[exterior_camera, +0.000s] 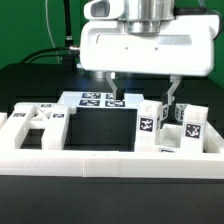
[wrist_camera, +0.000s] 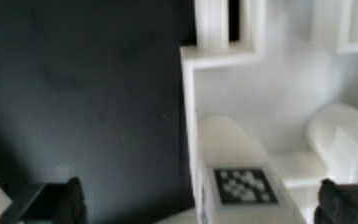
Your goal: Assemble chair
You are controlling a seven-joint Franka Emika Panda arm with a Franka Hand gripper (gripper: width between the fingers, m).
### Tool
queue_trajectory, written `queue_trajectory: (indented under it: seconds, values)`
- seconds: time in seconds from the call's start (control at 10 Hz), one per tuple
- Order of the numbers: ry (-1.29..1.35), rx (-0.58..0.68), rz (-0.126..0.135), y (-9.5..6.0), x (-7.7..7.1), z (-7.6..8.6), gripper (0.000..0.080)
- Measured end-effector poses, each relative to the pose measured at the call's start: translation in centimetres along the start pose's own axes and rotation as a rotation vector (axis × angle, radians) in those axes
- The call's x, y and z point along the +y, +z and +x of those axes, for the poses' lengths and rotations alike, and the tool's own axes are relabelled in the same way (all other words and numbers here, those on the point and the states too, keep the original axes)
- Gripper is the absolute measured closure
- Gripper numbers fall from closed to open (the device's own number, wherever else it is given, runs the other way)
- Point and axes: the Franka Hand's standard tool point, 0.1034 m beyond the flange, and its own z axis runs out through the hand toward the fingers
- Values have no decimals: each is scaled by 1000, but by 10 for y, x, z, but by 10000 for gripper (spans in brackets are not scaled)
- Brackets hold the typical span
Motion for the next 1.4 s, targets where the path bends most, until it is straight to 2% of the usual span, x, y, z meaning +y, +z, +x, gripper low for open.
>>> queue_trajectory:
  seconds: [0.2,0.3,0.5,0.9,1.2,1.4]
  values:
    - [-11,17,-2,14,-11,-12,151]
    - [-19,16,-2,14,-11,-12,151]
    - [-19,14,-4,16,-11,-13,151]
    - [-26,36,-24,44,-1,-18,151]
    - [-32,44,-33,56,3,-20,151]
    - [-34,41,-36,58,5,-21,151]
